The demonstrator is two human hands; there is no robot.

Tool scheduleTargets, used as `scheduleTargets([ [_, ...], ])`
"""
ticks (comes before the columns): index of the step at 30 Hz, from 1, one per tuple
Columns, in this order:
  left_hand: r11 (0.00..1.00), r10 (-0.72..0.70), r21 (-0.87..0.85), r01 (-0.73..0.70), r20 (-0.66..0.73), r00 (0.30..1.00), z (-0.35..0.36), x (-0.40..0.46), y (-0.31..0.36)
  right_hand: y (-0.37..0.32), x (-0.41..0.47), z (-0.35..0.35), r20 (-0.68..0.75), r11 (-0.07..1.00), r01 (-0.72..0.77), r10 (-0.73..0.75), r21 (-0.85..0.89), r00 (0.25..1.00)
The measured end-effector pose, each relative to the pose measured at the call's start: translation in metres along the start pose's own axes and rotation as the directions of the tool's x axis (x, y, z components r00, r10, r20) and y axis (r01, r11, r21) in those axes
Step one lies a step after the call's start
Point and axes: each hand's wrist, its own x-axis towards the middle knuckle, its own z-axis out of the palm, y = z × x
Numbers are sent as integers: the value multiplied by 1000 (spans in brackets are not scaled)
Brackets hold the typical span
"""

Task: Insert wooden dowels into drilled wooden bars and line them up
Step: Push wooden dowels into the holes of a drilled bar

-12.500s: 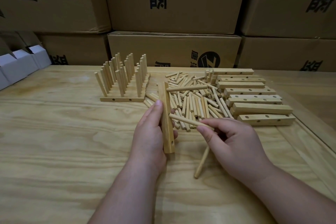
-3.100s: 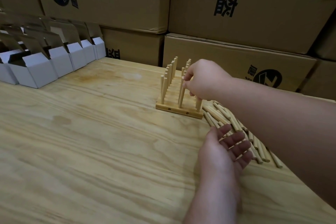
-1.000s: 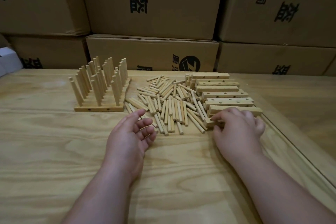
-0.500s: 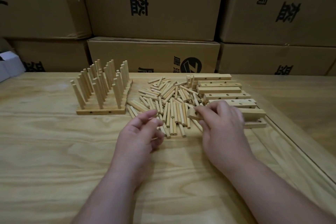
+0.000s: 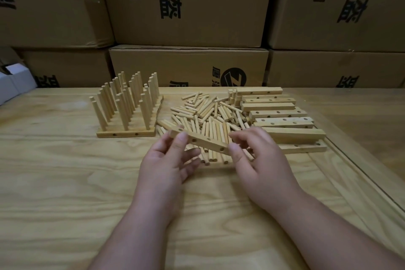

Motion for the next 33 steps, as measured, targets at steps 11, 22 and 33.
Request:
scheduleTargets([
  [11, 973, -26, -230, -8, -142, 989, -4, 7, 4, 17, -1, 13, 271, 959, -129, 197, -251, 942],
  [22, 961, -66, -276, 21, -157, 985, -3, 6, 5, 15, 3, 9, 157, 914, -239, 301, -327, 940],
  [33, 990, -79, -125, 60, -159, 984, -3, 4, 2, 10, 2, 4, -266, 990, -132, 143, 56, 953],
])
